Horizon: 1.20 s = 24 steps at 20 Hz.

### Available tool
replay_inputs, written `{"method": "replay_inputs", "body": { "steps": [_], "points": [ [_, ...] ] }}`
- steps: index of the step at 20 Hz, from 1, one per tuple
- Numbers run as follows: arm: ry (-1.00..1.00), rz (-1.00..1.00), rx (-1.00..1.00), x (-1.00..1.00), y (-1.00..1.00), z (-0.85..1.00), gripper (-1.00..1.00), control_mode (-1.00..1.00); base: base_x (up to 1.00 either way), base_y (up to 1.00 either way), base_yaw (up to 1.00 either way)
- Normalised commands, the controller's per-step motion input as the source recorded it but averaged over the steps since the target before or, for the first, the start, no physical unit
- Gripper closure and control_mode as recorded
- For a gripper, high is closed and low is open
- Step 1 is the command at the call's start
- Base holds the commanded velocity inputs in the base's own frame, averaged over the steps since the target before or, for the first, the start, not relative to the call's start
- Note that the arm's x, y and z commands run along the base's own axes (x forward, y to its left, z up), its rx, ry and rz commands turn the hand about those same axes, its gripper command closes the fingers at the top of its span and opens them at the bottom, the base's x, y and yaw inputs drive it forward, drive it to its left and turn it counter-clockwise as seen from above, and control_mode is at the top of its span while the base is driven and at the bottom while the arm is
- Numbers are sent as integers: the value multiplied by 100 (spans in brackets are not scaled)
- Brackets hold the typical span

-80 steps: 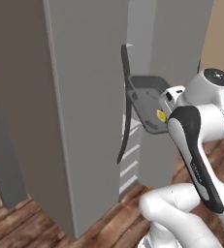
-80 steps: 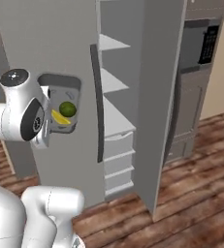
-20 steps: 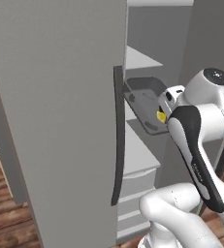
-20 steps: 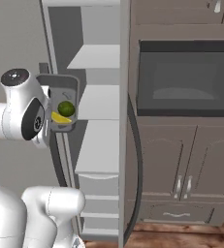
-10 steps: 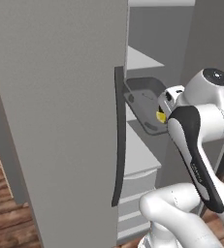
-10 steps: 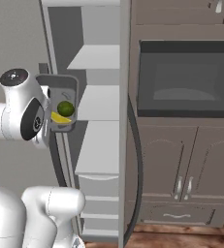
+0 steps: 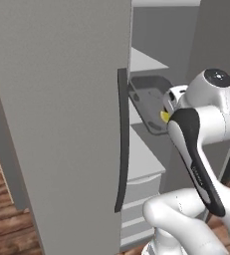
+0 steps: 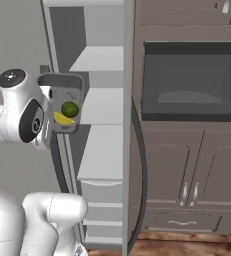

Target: Take the lemon wedge and lime out of the freezer and place them in the tupperware container on the counter. Then put the tupperware containing the vegetables back in the freezer.

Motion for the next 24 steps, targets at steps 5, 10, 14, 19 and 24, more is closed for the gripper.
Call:
{"method": "replay_inputs", "body": {
  "steps": [5,10,14,19,24],
  "points": [
    [0,-3,2,52,-6,13,100,-100,0,0,0],
    [-1,-7,4,46,-17,28,100,-100,0,0,0],
    [-12,-19,0,-1,-17,22,100,-100,0,0,0],
    [-15,-13,0,-19,-19,19,100,-100,0,0,0],
    [-2,-8,2,7,-26,17,100,-100,0,0,0]
  ]
}}
